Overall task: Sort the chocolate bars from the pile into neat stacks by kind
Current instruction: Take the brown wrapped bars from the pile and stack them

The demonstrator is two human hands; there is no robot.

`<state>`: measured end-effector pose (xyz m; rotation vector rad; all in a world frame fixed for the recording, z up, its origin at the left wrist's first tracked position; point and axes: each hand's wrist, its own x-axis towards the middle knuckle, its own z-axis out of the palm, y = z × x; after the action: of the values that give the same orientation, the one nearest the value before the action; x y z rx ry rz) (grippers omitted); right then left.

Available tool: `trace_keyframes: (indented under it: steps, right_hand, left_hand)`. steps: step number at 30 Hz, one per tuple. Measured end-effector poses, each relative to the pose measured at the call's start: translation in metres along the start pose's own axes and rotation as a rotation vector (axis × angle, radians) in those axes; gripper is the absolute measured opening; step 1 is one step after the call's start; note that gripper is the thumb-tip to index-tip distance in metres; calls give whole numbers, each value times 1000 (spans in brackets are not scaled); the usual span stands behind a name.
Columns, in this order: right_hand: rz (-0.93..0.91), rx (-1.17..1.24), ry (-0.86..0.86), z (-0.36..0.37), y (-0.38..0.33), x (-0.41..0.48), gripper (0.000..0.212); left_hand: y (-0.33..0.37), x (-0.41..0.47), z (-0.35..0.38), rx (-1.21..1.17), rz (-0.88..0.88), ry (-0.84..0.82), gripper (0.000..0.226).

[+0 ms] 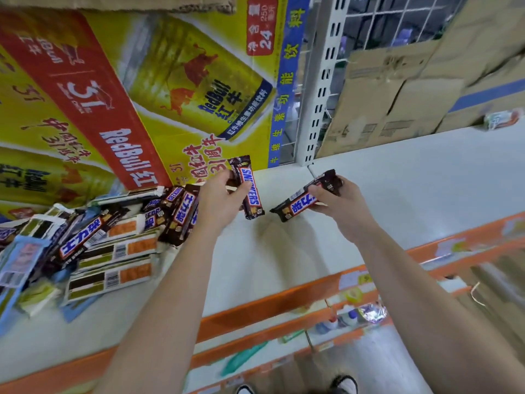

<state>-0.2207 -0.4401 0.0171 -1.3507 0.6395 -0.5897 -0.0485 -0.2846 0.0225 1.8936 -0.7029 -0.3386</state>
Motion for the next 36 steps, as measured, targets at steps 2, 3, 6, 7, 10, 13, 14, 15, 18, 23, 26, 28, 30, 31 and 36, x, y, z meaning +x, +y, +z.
trace_keyframes:
  steps: [2,3,6,7,10,13,14,15,18,23,26,28,30,31,36]
  right_hand:
    - [16,-8,8,-25,-3,0,10]
    - [22,-26,10,-39,-5,1,12]
    - [54,-39,34,-86,-13,5,18]
    - [62,-41,51,-103,-16,7,19]
    - [115,-45,100,-161,-29,12,23]
    - [164,-74,103,-222,-37,17,38]
    - [175,-94,99,-239,-39,17,39]
    - [178,-110,98,-255,-40,18,39]
    - [122,-115,101,-300,-44,22,26]
    - [13,-164,96,-363,-53,39,19]
    - [-22,-211,66,-397,-56,61,13]
    - [-33,-283,62,-417,-58,80,11]
    - [-46,-418,96,-436,-60,100,10]
    - [-44,-479,115,-444,-62,109,8]
    - [203,-405,79,-477,-70,151,30]
  left_hand:
    - [15,-1,25,-48,0,-5,8]
    - [22,-2,40,-74,-1,-6,9]
    - [46,-4,84,-153,-15,3,23]
    - [54,-4,100,-181,-14,8,31]
    - [83,-7,151,-224,14,8,42]
    - [110,-9,205,-268,10,-11,35]
    - [118,-10,223,-273,-1,-19,32]
    - [124,-9,240,-276,-9,-24,31]
    - [139,-7,288,-295,-49,-33,28]
    - [158,9,353,-300,-49,-71,25]
    - [170,25,389,-291,-30,-97,25]
    - [174,39,412,-288,-26,-108,25]
    - [178,55,432,-283,-28,-109,26]
    - [180,62,441,-283,-30,-107,26]
    - [190,96,478,-269,-56,-98,22]
